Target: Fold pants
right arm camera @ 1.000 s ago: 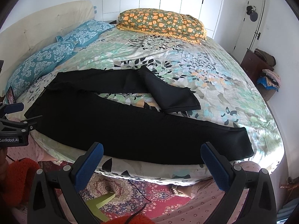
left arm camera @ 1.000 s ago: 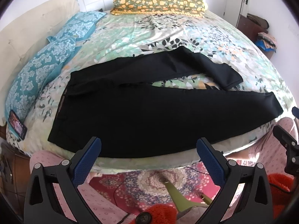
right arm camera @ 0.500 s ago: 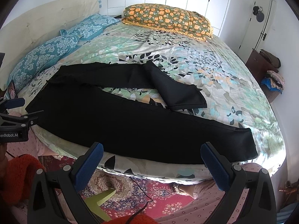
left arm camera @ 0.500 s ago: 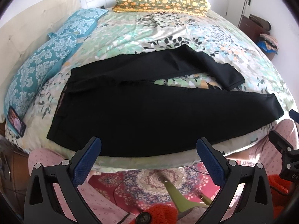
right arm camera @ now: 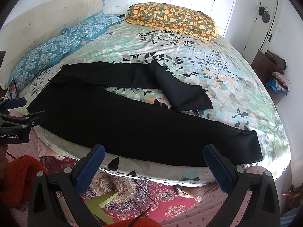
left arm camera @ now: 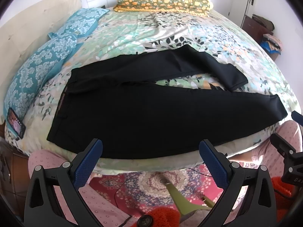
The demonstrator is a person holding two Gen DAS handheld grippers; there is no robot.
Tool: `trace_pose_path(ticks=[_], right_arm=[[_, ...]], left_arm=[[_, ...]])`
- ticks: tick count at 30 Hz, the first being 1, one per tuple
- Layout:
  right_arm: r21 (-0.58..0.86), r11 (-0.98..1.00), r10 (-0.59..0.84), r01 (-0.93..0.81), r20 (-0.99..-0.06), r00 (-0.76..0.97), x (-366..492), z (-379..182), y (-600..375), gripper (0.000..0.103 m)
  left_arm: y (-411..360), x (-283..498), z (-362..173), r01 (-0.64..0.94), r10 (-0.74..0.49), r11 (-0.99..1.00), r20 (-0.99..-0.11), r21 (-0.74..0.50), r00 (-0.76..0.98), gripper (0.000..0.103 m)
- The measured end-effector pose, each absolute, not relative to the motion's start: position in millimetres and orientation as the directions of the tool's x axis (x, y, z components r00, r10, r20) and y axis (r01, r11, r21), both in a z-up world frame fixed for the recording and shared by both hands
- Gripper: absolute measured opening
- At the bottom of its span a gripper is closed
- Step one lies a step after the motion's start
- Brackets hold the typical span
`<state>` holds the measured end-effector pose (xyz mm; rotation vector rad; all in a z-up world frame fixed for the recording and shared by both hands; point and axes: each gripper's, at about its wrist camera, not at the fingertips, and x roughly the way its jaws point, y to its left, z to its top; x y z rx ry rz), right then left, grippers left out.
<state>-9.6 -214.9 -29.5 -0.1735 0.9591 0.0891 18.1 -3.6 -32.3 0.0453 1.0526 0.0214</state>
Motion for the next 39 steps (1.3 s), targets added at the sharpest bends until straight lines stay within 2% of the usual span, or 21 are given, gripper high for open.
trace_pose_path(ticks=[6, 13, 28, 31, 33, 35, 36, 38, 39], right_arm=[[-0.081, 0.991, -0.010, -0.106, -0.835, 0.550, -1.1, -32.9, -223.9, 0.103], [-0.169, 0.986, -0.139, -0.006, -0.830, 0.540, 1.4, -33.8, -239.3, 0.103], [-0.211, 0.976, -0.210, 0.059, -0.824, 0.527, 6.0, -37.8, -255.4, 0.103], [-0.161, 0.985, -0.168, 0.062, -0.819, 0.548, 6.9, -31.8, -263.1, 0.103], [-0.106, 0.993, -0.108, 0.042, -0.755, 0.647, 6.7, -10.2, -274.3, 0.103], [-0.135, 0.991, -0.101, 0.020, -0.625, 0.774, 10.4, 20.0, -285.6, 0.103], [-0.165, 0.986, -0.096, 0.009, -0.529, 0.843, 14.0, 35.9, -292.8, 0.103], [-0.179, 0.984, -0.065, -0.011, -0.408, 0.910, 34.0, 52.8, -307.9, 0.103], [-0.165, 0.986, -0.042, -0.030, -0.414, 0.909, 53.7, 52.4, -317.2, 0.103]], left_arm=[[5.0, 19.4, -33.5, -0.020, 0.037, 0.999, -0.870, 0.031, 0.492, 0.102], [7.4, 26.4, -42.0, -0.040, 0.028, 0.999, -0.890, 0.011, 0.456, 0.102], [-1.3, 28.8, -45.4, -0.025, 0.038, 0.999, -0.899, 0.030, 0.436, 0.102], [-1.6, 29.8, -46.3, -0.021, 0.038, 0.999, -0.901, 0.032, 0.433, 0.102], [1.0, 34.4, -46.0, -0.019, 0.043, 0.999, -0.900, 0.038, 0.434, 0.102], [6.9, 41.3, -43.2, -0.037, 0.061, 0.998, -0.892, 0.050, 0.448, 0.102], [11.7, 46.0, -39.7, -0.054, 0.069, 0.997, -0.883, 0.049, 0.464, 0.102], [19.3, 53.8, -33.0, -0.082, 0.064, 0.996, -0.870, 0.028, 0.489, 0.102], [22.3, 56.5, -30.9, -0.095, 0.058, 0.995, -0.865, 0.013, 0.499, 0.102]])
